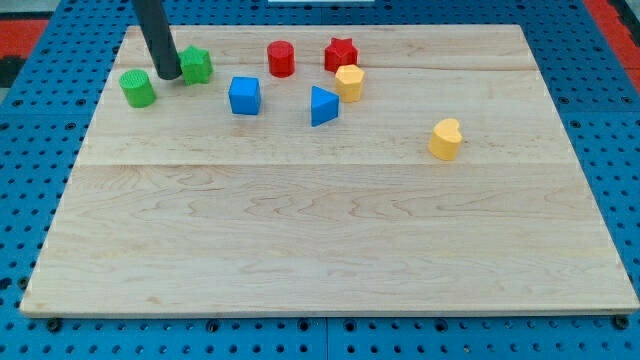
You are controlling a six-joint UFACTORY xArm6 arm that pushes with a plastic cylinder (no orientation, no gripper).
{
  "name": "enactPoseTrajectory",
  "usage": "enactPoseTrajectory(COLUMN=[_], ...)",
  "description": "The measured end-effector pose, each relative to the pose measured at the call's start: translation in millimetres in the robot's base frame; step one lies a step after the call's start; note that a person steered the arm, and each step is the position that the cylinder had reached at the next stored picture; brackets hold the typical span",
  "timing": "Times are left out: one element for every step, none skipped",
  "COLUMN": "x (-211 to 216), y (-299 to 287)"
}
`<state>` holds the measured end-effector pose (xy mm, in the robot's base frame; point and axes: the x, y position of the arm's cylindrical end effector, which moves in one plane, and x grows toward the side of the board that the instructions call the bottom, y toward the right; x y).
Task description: Push the red circle down a bit
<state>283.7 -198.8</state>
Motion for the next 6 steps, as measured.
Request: enactPoseTrajectory(x=[-27.5,-78.3,-89.4,-71.2,-43.2,-21.4], y=[-22.9,-2.6,79.3,123.2,139.0,138.5])
